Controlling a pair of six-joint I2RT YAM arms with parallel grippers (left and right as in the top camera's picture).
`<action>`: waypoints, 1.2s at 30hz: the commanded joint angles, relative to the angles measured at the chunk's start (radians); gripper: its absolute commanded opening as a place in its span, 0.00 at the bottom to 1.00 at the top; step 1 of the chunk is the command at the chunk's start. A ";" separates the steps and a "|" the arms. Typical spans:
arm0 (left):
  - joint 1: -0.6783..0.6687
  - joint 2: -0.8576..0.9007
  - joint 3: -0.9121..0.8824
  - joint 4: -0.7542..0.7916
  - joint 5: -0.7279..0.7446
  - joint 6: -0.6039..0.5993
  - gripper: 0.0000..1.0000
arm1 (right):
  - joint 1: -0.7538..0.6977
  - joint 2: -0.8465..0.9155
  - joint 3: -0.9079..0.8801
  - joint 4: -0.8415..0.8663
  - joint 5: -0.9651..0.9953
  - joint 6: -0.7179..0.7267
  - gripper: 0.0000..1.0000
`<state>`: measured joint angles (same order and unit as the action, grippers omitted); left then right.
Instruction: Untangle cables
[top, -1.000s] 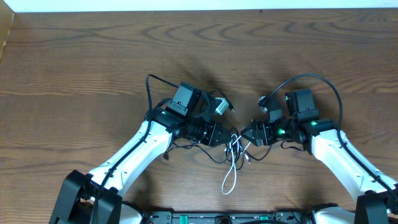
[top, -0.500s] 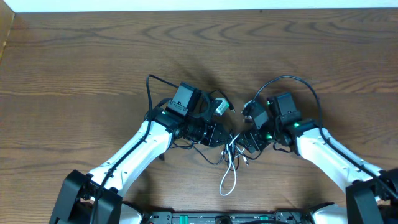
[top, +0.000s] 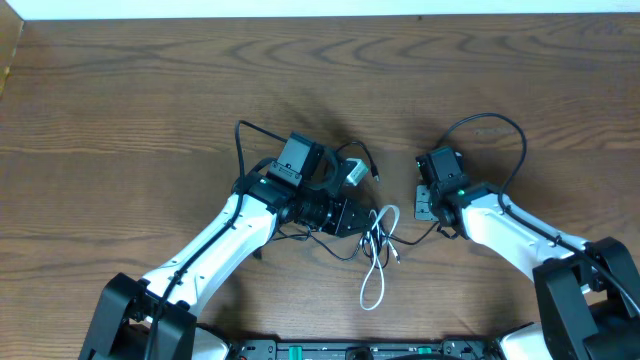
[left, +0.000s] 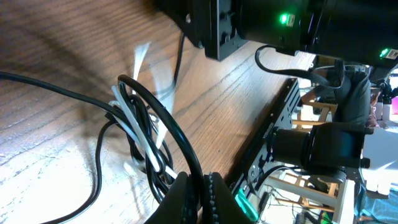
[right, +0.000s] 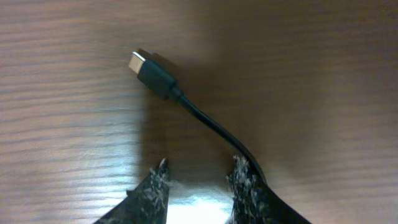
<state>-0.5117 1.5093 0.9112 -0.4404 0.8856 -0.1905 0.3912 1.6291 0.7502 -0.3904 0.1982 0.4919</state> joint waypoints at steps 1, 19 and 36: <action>0.005 -0.010 -0.004 -0.007 0.018 -0.005 0.07 | -0.021 0.106 -0.046 -0.098 0.154 0.238 0.34; 0.004 0.002 -0.018 -0.047 -0.356 -0.086 0.24 | -0.045 0.130 -0.046 -0.002 -0.092 0.047 0.59; -0.134 0.166 -0.018 0.071 -0.190 -0.130 0.33 | -0.045 -0.093 -0.045 0.013 -0.262 -0.090 0.69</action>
<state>-0.6243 1.6550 0.9073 -0.3805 0.6655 -0.3180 0.3416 1.5711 0.7219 -0.3695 -0.0158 0.4091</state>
